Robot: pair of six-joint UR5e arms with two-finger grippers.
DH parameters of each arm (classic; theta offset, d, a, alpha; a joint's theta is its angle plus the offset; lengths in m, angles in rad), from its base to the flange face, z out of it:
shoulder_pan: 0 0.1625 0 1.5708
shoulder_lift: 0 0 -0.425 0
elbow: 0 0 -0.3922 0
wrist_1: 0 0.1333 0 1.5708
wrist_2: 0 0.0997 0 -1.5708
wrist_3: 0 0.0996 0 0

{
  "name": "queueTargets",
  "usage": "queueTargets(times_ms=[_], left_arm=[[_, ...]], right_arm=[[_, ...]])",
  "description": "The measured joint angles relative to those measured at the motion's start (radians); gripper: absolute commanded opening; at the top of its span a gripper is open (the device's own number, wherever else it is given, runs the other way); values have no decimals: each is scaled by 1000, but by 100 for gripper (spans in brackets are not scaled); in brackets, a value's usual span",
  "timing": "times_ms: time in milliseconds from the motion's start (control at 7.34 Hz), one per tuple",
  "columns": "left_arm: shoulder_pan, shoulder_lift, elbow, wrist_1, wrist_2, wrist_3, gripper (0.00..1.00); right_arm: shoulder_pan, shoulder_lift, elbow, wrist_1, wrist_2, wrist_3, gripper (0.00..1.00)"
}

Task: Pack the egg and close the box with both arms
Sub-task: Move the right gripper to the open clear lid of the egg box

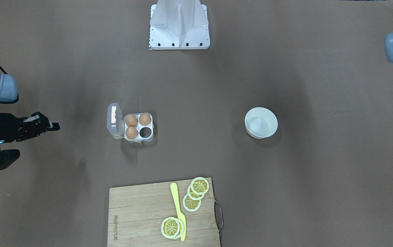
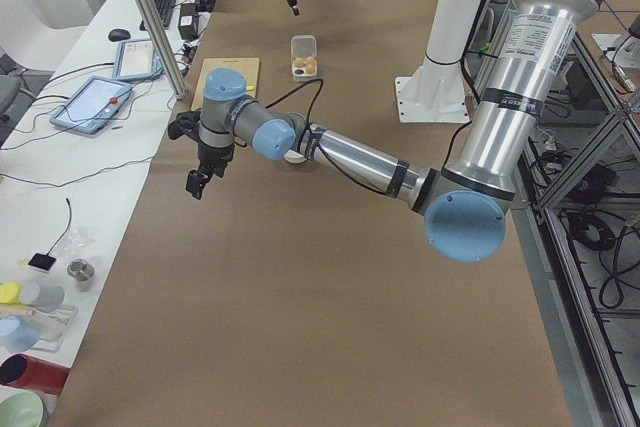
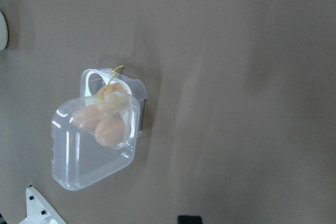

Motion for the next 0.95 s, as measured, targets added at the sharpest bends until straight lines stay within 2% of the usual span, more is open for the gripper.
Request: queueTargets(times_ms=[408, 953], left_arm=[[-4, 10, -4, -1, -1, 0, 97], [-9, 12, -3, 0, -1, 0, 97]], right_arm=[[-53, 79, -22, -2, 2, 29, 0], [-105, 148, -119, 8, -1, 27, 0]])
